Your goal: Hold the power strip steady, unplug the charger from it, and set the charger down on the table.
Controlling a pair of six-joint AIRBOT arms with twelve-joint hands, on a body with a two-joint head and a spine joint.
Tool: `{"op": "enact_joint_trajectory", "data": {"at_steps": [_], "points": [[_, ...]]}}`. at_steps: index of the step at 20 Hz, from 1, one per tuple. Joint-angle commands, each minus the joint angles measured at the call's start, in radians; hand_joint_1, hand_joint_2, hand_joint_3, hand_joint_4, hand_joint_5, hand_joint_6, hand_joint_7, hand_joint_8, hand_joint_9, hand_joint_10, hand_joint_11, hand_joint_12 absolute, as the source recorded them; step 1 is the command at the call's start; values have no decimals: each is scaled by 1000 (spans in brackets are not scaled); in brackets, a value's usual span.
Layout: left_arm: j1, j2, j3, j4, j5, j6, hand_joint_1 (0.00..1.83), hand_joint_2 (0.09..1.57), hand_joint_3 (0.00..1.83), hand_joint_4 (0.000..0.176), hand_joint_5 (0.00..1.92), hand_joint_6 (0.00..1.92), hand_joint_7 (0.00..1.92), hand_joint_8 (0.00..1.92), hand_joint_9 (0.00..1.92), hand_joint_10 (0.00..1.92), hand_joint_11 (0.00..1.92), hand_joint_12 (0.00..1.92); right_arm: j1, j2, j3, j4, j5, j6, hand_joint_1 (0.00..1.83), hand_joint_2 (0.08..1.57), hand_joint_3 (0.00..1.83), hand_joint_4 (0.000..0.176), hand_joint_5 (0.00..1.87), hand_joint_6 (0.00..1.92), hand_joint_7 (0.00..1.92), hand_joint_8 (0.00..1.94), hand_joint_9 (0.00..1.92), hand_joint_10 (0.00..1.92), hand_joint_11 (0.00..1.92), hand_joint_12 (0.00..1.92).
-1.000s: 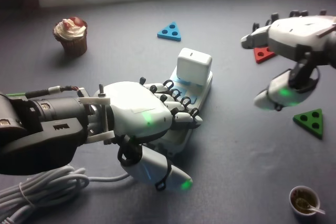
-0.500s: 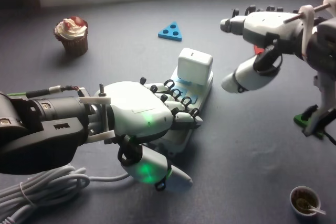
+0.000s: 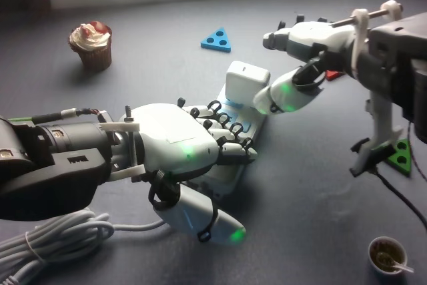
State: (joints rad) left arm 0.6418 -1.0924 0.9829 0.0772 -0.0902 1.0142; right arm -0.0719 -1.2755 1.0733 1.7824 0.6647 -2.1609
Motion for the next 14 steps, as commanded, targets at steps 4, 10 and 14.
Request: {"op": "enact_joint_trajectory", "data": {"at_steps": [4, 10, 14], "points": [[1, -2, 3, -6, -22, 0, 105, 1074, 4, 0, 171, 0, 183, 0, 137, 0, 0, 211, 15, -33, 39, -52, 16, 20, 872, 1090, 0, 0, 138, 8, 105, 7, 134, 5, 0, 433], [2, -2, 4, -7, -12, 0, 91, 1082, 3, 0, 161, 1, 172, 0, 129, 0, 11, 227, 5, -72, 70, -53, 15, 25, 910, 1087, 0, 0, 196, 3, 162, 3, 174, 4, 0, 547], [3, -2, 5, -10, -12, 0, 103, 1088, 3, 0, 157, 0, 189, 5, 156, 9, 29, 248, -10, -90, 83, -55, 8, 25, 921, 1099, 3, 0, 207, 3, 192, 5, 200, 5, 0, 564]]}}
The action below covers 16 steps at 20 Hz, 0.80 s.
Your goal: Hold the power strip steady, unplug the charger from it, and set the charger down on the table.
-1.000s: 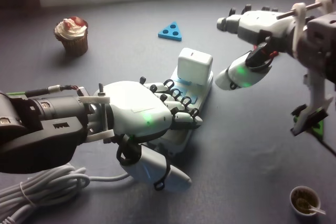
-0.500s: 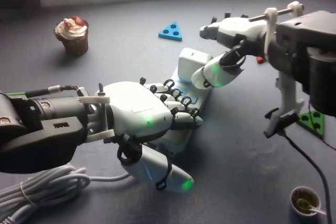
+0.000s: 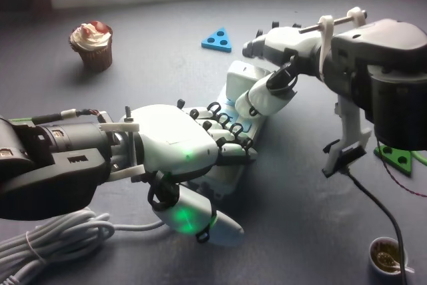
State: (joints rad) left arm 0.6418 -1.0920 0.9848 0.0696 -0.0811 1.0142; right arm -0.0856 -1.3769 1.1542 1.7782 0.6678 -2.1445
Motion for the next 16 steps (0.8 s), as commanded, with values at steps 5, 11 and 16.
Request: {"op": "enact_joint_trajectory", "data": {"at_steps": [5, 11, 16], "points": [[5, -3, 3, -2, -21, 0, 101, 1079, 0, 0, 176, 7, 213, 9, 182, 13, 45, 269, 2, -9, 26, -63, -3, 8, 947, 1065, 0, 0, 256, 3, 243, 7, 263, 9, 0, 779], [9, -1, 3, -2, -22, 0, 106, 1093, 1, 0, 178, 0, 208, 0, 187, 0, 58, 310, -5, -1, 25, -68, -1, 8, 1060, 1027, 0, 0, 659, 16, 683, 12, 683, 14, 356, 858], [10, 1, 4, -2, -20, 3, 92, 1090, 0, 0, 203, 1, 236, 1, 220, 3, 76, 390, -7, 5, 27, -68, -2, 9, 1250, 1021, 8, 25, 1124, 693, 1282, 387, 1202, 23, 755, 938]]}}
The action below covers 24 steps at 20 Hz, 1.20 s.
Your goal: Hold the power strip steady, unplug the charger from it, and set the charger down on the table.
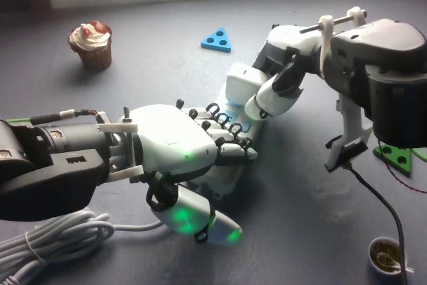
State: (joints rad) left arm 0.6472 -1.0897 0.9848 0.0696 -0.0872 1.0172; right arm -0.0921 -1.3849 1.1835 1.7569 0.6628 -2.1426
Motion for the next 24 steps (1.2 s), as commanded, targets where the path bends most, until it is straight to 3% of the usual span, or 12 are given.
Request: {"op": "enact_joint_trajectory", "data": {"at_steps": [1, 2, 10, 14, 24], "points": [[6, -1, 4, -3, -14, 0, 90, 1091, 0, 0, 203, 0, 236, 1, 221, 2, 74, 394, -1, 13, -2, -46, 2, 7, 1250, 1035, 2, 30, 1109, 756, 1247, 507, 1224, 11, 746, 979], [8, -1, 5, -6, -14, 0, 105, 1088, 0, 0, 215, 4, 247, 4, 230, 4, 80, 402, -2, 13, -3, -50, 2, 7, 1247, 1046, 0, 28, 1082, 804, 1215, 595, 1224, 6, 731, 1000], [16, -3, 6, -38, -14, 0, 88, 1082, 0, 0, 209, 4, 232, 5, 211, 3, 65, 411, 1, 18, -5, -78, 2, 7, 1256, 1025, 0, 32, 1139, 714, 1278, 467, 1243, 2, 789, 913], [28, -5, 7, -64, -30, 0, 100, 1083, 0, 0, 213, 4, 244, 7, 218, 5, 61, 417, 27, 29, 2, -83, -3, 7, 1251, 1036, 0, 32, 1114, 753, 1238, 546, 1244, 3, 811, 899], [35, -7, 5, -78, -42, 0, 79, 1079, 1, 0, 200, 1, 220, 2, 180, 1, 8, 417, 79, 87, -15, -121, -25, 6, 1252, 1034, 1, 32, 1114, 769, 1247, 516, 1230, 0, 799, 905]]}}
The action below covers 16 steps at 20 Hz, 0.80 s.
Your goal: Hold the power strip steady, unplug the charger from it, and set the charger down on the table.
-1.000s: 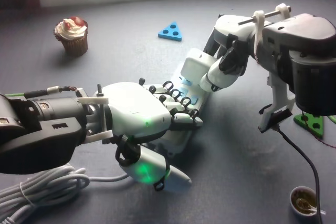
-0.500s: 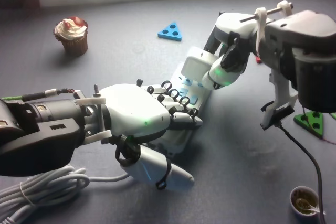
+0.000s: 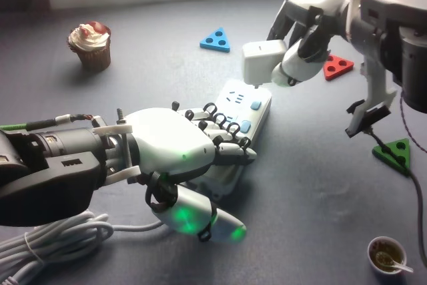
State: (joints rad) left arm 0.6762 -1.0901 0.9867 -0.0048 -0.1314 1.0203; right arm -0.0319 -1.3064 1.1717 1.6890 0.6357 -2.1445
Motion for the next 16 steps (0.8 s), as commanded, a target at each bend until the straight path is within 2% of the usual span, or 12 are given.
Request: {"op": "enact_joint_trajectory", "data": {"at_steps": [1, 4, 5, 6, 10, 14, 16], "points": [[6, -6, 3, -4, 2, -3, 92, 1077, 0, 0, 201, 2, 217, 0, 176, 0, 3, 418, 24, 16, -9, -57, 0, 8, 1251, 1034, 1, 33, 1119, 756, 1242, 529, 1232, 2, 800, 913], [6, -6, 2, -4, -1, -3, 114, 1072, 0, 0, 217, 6, 240, 7, 200, 8, 15, 427, 29, 48, -52, -133, -36, 8, 1254, 1036, 0, 22, 1098, 781, 1258, 513, 1243, 3, 777, 927], [5, -6, 2, -4, -2, -3, 104, 1074, 0, 0, 216, 5, 232, 3, 194, 4, 11, 427, 28, 67, -74, -184, -53, 6, 1255, 1031, 0, 26, 1114, 758, 1267, 491, 1253, 3, 791, 916], [3, -6, 3, -4, -3, -3, 82, 1077, 1, 0, 199, 0, 217, 0, 179, 1, 2, 420, 28, 92, -109, -293, -87, -16, 1256, 1027, 0, 28, 1128, 744, 1287, 441, 1265, 2, 831, 873], [-2, -6, 3, -4, -6, -3, 72, 1070, 0, 0, 198, 0, 216, 1, 175, 1, 0, 402, 13, 175, -172, -432, -159, -69, 1253, 1031, 1, 34, 1131, 741, 1246, 515, 1261, 1, 834, 879], [-7, -6, 3, -4, -6, -3, 77, 1074, 1, 0, 200, 1, 221, 1, 174, 0, 0, 382, -3, 267, -203, -631, -280, -77, 1248, 1041, 0, 35, 1109, 787, 1221, 553, 1242, 0, 816, 860], [-9, -6, 3, -4, -6, -3, 86, 1095, 7, 0, 172, 1, 186, 1, 143, 1, 0, 305, -7, 290, -205, -733, -341, -88, 1247, 1043, 1, 33, 1097, 789, 1214, 585, 1230, 0, 816, 843]]}}
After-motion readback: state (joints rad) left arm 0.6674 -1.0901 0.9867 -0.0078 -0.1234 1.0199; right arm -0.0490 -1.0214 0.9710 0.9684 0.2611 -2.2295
